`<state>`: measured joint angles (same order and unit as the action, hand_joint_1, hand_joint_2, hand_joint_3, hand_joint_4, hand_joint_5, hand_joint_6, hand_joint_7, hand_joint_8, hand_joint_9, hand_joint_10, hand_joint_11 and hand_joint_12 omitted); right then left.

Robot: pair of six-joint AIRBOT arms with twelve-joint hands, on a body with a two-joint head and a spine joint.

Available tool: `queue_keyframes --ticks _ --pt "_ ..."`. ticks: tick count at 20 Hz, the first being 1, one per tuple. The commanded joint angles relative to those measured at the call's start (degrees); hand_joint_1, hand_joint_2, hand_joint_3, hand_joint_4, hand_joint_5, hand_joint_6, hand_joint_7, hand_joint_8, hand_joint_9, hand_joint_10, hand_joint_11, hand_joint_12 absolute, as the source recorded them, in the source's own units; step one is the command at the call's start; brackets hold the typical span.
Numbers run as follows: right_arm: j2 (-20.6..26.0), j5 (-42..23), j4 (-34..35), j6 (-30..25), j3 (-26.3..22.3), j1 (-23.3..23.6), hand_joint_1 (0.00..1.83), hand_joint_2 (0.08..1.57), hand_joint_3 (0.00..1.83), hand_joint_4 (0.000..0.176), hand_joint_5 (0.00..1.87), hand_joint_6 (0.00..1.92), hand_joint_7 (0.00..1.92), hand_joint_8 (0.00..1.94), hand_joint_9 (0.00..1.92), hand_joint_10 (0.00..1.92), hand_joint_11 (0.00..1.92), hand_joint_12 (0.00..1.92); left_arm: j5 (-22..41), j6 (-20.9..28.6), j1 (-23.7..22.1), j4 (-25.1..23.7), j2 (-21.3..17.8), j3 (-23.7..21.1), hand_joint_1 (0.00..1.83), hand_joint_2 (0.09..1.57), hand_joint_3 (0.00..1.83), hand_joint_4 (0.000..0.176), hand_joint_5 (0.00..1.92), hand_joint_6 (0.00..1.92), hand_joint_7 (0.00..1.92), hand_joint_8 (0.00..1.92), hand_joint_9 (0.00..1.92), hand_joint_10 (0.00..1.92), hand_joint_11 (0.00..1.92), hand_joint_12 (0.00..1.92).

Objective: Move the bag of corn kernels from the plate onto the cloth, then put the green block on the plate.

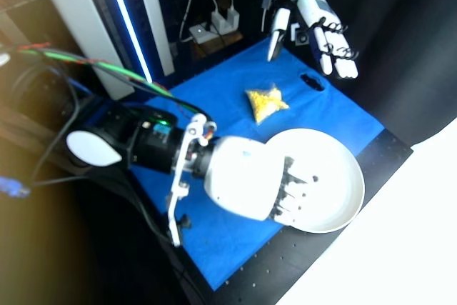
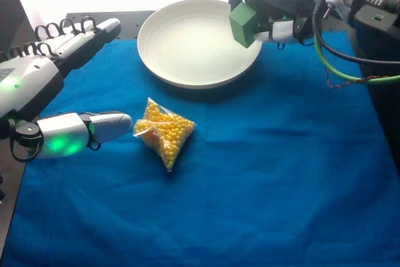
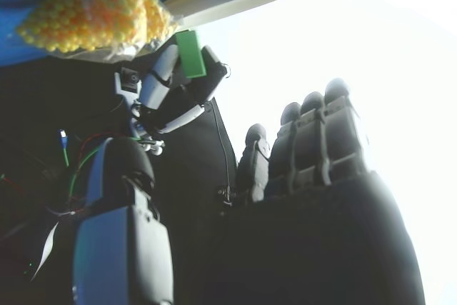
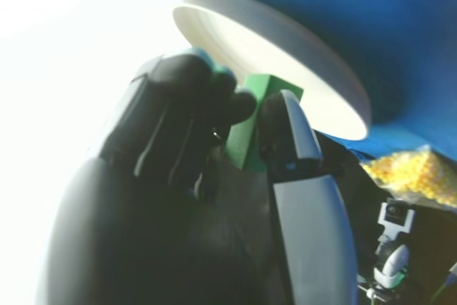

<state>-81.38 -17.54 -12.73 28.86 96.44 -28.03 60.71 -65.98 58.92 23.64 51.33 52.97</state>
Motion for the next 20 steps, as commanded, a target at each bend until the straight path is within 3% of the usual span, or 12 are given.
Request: queue_keyframes --ticks 1,3,5,6,7,9,11,13,14,15,17,20 --pt "-0.5 -5.0 0.7 -0.3 0.4 0.9 1.12 1.3 0.0 0.0 0.65 1.42 0.66 1.61 0.53 1.66 0.55 1.92 7.3 0.5 -0.3 -1.0 0.3 0.4 0.5 1.07 0.0 0.176 0.0 0.0 0.0 0.0 0.0 0.0 0.0 0.0" --pt "-0.8 -4.4 0.7 -0.6 1.0 0.9 1.12 1.3 0.0 0.009 0.65 1.54 0.66 1.46 0.51 1.38 0.39 1.79 7.5 0.7 -0.3 -1.0 0.3 0.5 0.49 1.07 0.0 0.176 0.0 0.0 0.0 0.0 0.0 0.0 0.0 0.0" --pt "-0.8 -4.1 0.7 -1.2 1.5 0.9 1.12 1.3 0.0 0.013 0.66 1.47 0.66 1.52 0.53 1.47 0.42 1.87 7.9 1.1 -0.3 -1.0 0.5 0.6 0.5 1.07 0.0 0.176 0.0 0.0 0.0 0.0 0.0 0.0 0.0 0.0" --pt "-0.8 -4.1 0.7 -1.3 1.6 0.9 1.12 1.3 0.0 0.0 0.66 1.43 0.66 1.57 0.54 1.58 0.47 1.91 8.0 1.2 -0.3 -1.0 0.6 0.6 0.5 1.07 0.0 0.175 0.0 0.0 0.0 0.0 0.0 0.0 0.0 0.0" --pt "-0.8 -4.0 0.9 -1.3 1.7 0.9 1.12 1.3 0.0 0.0 0.65 1.43 0.66 1.58 0.55 1.61 0.51 1.92 8.1 1.3 -0.3 -1.0 0.7 0.7 0.5 1.06 0.0 0.176 0.0 0.0 0.0 0.0 0.0 0.0 0.0 0.0" --pt "-0.8 -4.0 1.3 -1.3 1.8 0.9 1.12 1.3 0.0 0.008 0.66 1.52 0.64 1.5 0.52 1.48 0.42 1.87 8.2 1.5 -0.3 -1.0 0.8 0.7 0.5 1.07 0.0 0.176 0.0 0.0 0.0 0.0 0.0 0.0 0.0 0.0" --pt "-0.8 -4.0 1.9 -1.3 1.8 0.9 1.13 1.29 0.0 0.0 0.68 1.41 0.67 1.57 0.55 1.57 0.48 1.91 8.3 1.6 -0.3 -0.9 0.9 0.8 0.51 1.07 0.0 0.176 0.0 0.0 0.0 0.0 0.0 0.0 0.0 0.0" --pt "-0.8 -4.0 2.6 -1.3 2.1 0.9 1.18 1.29 0.0 0.0 0.67 1.28 0.71 1.68 0.65 1.83 0.75 1.92 8.3 1.6 -0.3 -0.9 1.0 0.8 0.52 1.08 0.01 0.176 0.0 0.0 0.0 0.0 0.0 0.0 0.0 0.0" --pt "-1.0 -4.0 2.6 -1.3 2.3 0.9 1.14 1.3 0.0 0.0 0.66 1.38 0.66 1.63 0.58 1.71 0.63 1.92 8.2 1.6 -0.3 -0.9 1.0 0.9 0.51 1.08 0.0 0.176 0.0 0.0 0.0 0.0 0.0 0.0 0.0 0.0" --pt "-1.3 -4.0 2.6 -1.3 2.4 0.9 1.28 1.29 0.01 0.0 0.61 1.47 0.63 1.53 0.62 1.69 0.54 1.89 8.2 1.6 -0.3 -0.9 1.1 1.0 0.52 1.07 0.0 0.176 0.0 0.0 0.0 0.0 0.0 0.0 0.0 0.0" --pt "-1.8 -4.0 2.6 -1.3 2.6 0.9 1.15 1.29 0.0 0.0 0.63 1.4 0.73 1.55 0.67 1.62 0.67 1.92 8.2 1.6 -0.3 -0.8 1.3 1.1 0.52 1.08 0.0 0.169 0.0 0.0 0.0 0.0 0.0 0.0 0.0 0.0" --pt "-2.8 -4.0 2.6 -1.3 2.8 0.9 1.19 1.29 0.0 0.0 0.57 1.38 0.77 1.61 0.85 1.74 0.92 1.92 8.1 1.6 -0.3 -0.8 1.4 1.1 0.54 1.08 0.0 0.176 0.0 0.0 0.0 0.0 0.0 0.0 0.0 0.0"
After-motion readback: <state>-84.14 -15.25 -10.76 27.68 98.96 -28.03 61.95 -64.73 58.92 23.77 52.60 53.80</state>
